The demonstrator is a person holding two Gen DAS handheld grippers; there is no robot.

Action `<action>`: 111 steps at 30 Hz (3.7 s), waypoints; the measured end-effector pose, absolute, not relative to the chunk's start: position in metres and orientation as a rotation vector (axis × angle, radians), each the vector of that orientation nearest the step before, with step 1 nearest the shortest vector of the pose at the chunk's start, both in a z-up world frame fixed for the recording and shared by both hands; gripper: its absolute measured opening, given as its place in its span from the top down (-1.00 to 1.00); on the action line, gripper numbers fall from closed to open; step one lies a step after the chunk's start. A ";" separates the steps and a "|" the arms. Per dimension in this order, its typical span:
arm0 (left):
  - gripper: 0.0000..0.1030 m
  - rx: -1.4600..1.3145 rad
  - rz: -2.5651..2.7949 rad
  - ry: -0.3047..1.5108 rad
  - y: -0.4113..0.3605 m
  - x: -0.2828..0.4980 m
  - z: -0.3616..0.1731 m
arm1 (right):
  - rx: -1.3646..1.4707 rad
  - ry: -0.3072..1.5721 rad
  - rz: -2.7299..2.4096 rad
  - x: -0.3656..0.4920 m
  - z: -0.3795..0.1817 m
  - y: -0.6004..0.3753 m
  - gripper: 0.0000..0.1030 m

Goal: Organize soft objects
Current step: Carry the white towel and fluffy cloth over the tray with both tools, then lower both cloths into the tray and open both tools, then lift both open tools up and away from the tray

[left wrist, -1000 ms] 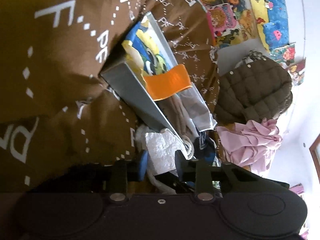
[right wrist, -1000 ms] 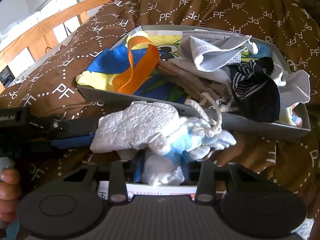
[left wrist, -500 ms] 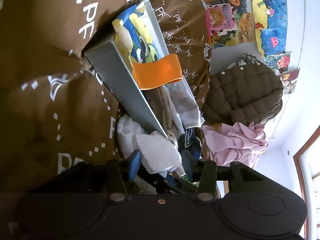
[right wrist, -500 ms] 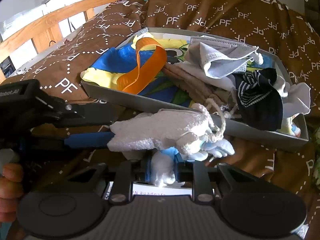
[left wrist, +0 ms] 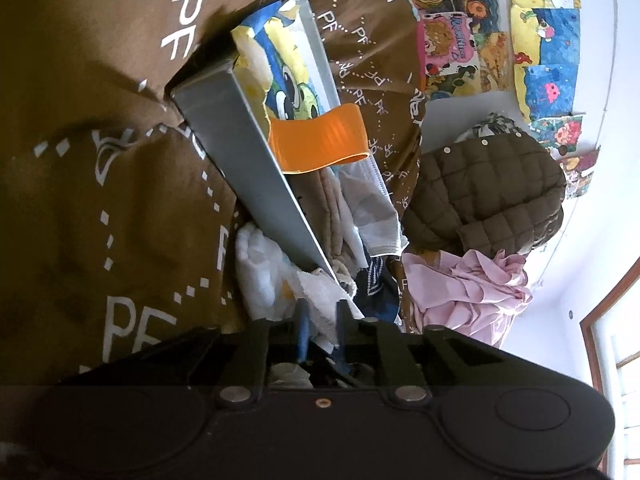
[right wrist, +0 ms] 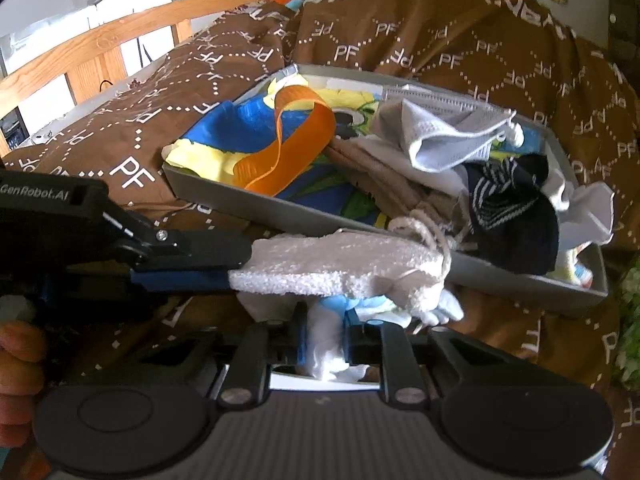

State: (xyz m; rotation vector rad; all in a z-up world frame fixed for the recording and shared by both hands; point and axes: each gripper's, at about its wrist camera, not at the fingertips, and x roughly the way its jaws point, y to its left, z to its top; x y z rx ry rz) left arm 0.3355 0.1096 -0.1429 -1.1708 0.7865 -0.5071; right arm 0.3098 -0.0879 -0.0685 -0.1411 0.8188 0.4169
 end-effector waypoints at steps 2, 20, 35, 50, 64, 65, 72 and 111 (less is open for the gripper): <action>0.32 -1.186 -0.507 0.799 0.109 0.337 -0.144 | -0.143 0.805 0.409 0.309 -0.066 -0.088 0.70; 0.52 -1.284 -0.531 0.820 0.096 0.355 -0.145 | -0.148 0.791 0.412 0.304 -0.062 -0.090 0.75; 0.81 -1.157 -0.481 0.608 0.129 0.340 -0.084 | -0.118 0.666 0.472 0.288 -0.040 -0.088 0.76; 0.80 -0.634 -0.346 0.466 0.133 0.339 -0.038 | -0.079 0.355 0.514 0.288 0.000 -0.083 0.76; 0.80 -0.463 -0.231 0.488 0.136 0.348 -0.055 | -0.020 0.410 0.451 0.361 -0.022 -0.055 0.76; 0.80 -0.460 -0.227 0.493 0.136 0.348 -0.057 | -0.020 0.419 0.450 0.363 -0.024 -0.052 0.76; 0.79 -0.433 -0.225 0.509 0.135 0.352 -0.064 | -0.006 0.504 0.431 0.375 -0.034 -0.045 0.75; -0.54 -0.269 -0.133 0.449 0.111 0.315 -0.035 | -0.020 0.510 0.335 0.353 -0.023 -0.081 -0.51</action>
